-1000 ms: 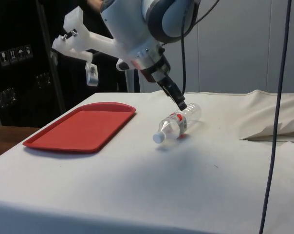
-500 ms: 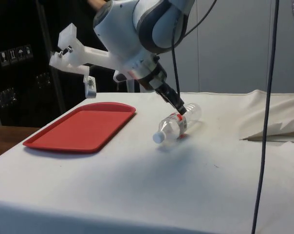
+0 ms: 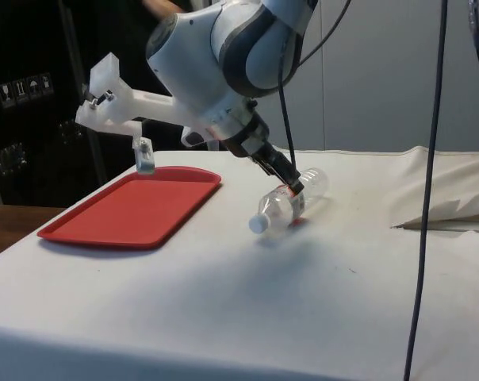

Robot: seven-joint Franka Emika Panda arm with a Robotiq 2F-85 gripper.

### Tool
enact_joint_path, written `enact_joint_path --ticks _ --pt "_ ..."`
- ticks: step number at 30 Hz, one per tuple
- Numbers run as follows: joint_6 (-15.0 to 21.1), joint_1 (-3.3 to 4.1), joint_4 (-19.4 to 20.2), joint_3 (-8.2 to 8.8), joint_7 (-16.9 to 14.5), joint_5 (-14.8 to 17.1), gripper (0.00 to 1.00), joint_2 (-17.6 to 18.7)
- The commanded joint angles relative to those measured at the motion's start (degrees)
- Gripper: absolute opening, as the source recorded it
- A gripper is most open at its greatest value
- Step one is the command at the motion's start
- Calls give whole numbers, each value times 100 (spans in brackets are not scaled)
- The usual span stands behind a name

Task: Place the bottle upright on the tray.

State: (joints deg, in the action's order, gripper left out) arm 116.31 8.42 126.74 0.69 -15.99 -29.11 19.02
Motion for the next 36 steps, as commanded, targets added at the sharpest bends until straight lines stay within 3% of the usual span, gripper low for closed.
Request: enact_joint_path --ticks 1,14,36 --pt "0 0 0 -17 0 -11 100 6" --pt "6 11 -40 -206 -166 -183 100 149" --pt "97 -29 -29 -206 -625 -613 100 338"
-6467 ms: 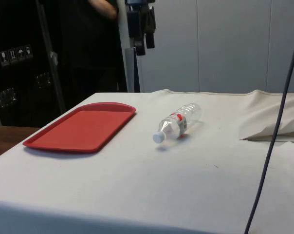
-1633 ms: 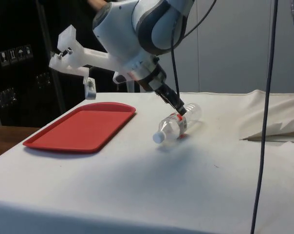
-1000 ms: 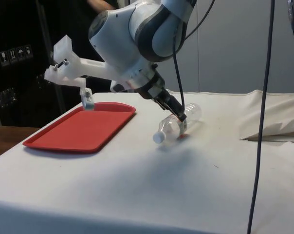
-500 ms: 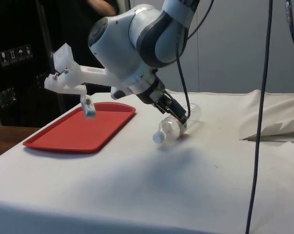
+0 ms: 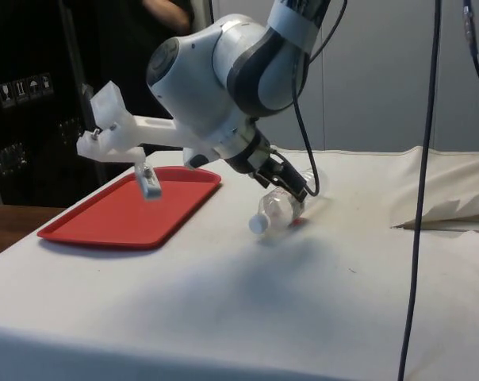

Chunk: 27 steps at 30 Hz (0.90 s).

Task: Place the bottle upright on the tray.

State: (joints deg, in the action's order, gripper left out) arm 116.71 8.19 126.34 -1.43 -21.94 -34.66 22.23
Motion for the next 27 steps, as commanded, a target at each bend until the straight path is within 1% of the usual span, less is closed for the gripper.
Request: enact_joint_path --ticks 1,6,7,8,12,16,17,18,24,26,27 --pt "40 -6 6 6 -46 -74 100 23" --pt "-52 11 -11 0 -109 -195 100 57" --pt "-34 -6 0 -6 -97 -155 100 40" --pt "-74 11 -11 -6 -120 -218 100 63" --pt "-155 17 -23 -23 -160 -344 100 103" --pt "-212 17 -40 -40 -183 -441 100 143" --pt "-183 -6 -17 -46 -166 -413 100 120" --pt "-229 17 -46 -40 -183 -464 100 160" --pt "-298 29 -92 -74 -166 -630 100 264" --pt "-321 23 -115 -97 -120 -659 100 309" --pt "-309 0 -103 -115 -149 -625 100 286"
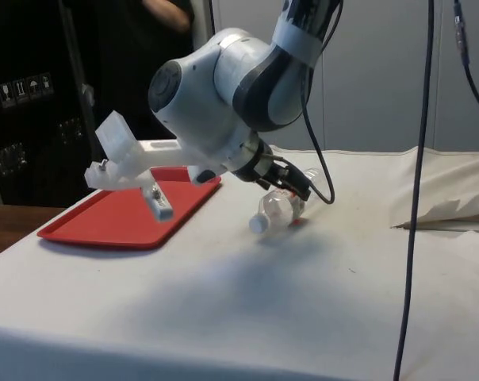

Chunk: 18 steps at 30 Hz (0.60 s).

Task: Place the bottle upright on the tray.

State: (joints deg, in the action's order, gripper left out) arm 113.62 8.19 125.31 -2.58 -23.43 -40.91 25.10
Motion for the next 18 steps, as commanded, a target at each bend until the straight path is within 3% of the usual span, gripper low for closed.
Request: enact_joint_path --ticks 1,9,10,11,18 --pt "-6 17 -17 11 46 -46 100 34" --pt "-11 29 -29 17 286 -160 100 143" --pt "0 0 -6 0 223 -120 100 109" --pt "-17 29 -34 17 315 -178 100 155" --pt "-46 29 -86 17 487 -298 100 252"
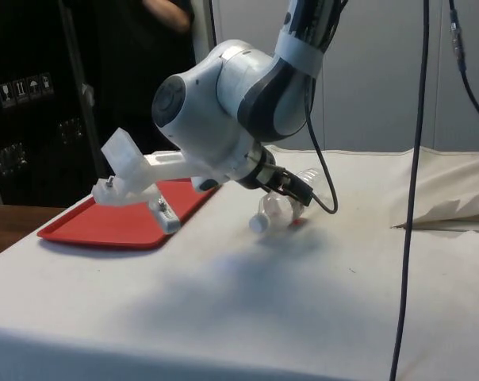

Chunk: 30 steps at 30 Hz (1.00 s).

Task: Place the bottle upright on the tray.

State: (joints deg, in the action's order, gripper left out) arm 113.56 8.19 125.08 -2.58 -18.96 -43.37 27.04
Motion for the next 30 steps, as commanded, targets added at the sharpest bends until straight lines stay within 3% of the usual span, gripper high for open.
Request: enact_joint_path --ticks 1,9,15,26,30 --pt "-40 29 -63 17 40 -52 100 57" --pt "-120 0 -235 0 -11 -138 100 195" --pt "-212 29 -321 -23 -17 -235 100 298" --pt "-218 11 -286 -120 -23 -286 100 309" --pt "-252 46 -309 -166 -17 -367 100 355"
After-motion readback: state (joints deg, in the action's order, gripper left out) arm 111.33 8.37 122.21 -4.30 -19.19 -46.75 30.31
